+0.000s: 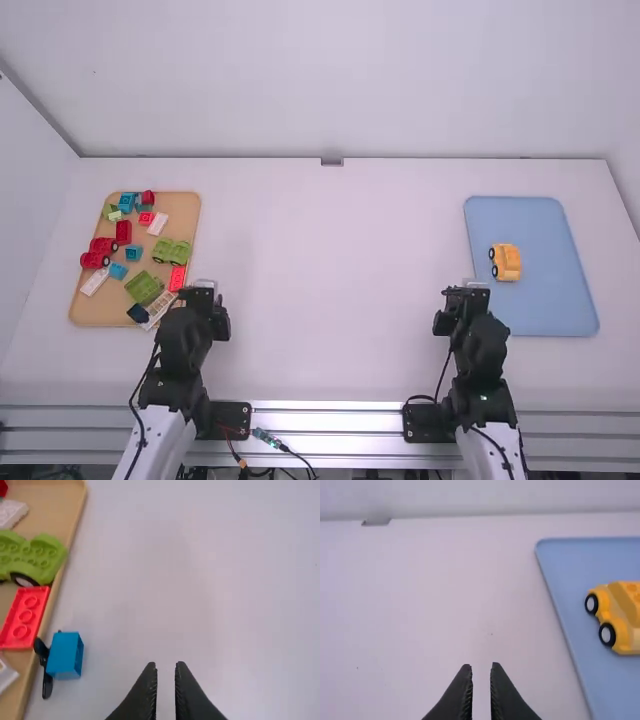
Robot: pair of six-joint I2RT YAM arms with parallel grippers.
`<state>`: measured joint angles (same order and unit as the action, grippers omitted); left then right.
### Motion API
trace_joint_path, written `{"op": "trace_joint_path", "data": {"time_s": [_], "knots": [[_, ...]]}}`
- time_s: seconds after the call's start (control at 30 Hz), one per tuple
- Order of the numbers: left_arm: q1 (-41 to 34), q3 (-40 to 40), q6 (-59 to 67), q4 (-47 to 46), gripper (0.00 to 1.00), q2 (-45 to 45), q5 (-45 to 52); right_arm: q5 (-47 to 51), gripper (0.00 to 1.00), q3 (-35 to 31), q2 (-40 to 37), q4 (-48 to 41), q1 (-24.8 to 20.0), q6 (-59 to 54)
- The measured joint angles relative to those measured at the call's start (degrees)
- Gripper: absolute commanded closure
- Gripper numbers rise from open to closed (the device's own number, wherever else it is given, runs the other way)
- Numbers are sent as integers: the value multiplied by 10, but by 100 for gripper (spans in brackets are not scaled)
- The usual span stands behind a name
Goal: Assemble lego blocks to make yellow taxi
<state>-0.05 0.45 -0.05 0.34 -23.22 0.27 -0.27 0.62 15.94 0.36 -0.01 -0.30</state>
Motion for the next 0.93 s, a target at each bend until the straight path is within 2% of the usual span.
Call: {"op": "trace_joint_path", "data": {"time_s": [0.13, 0.63, 0.93], "knots": [[0, 0, 0, 0, 100, 43, -1, 2, 100, 0, -37, 0, 0, 0], [0, 0, 0, 0, 100, 167, -1, 1, 100, 0, -141, 0, 0, 1], [0, 0, 0, 0, 100, 221, -1, 1, 100, 0, -154, 0, 0, 0]]}}
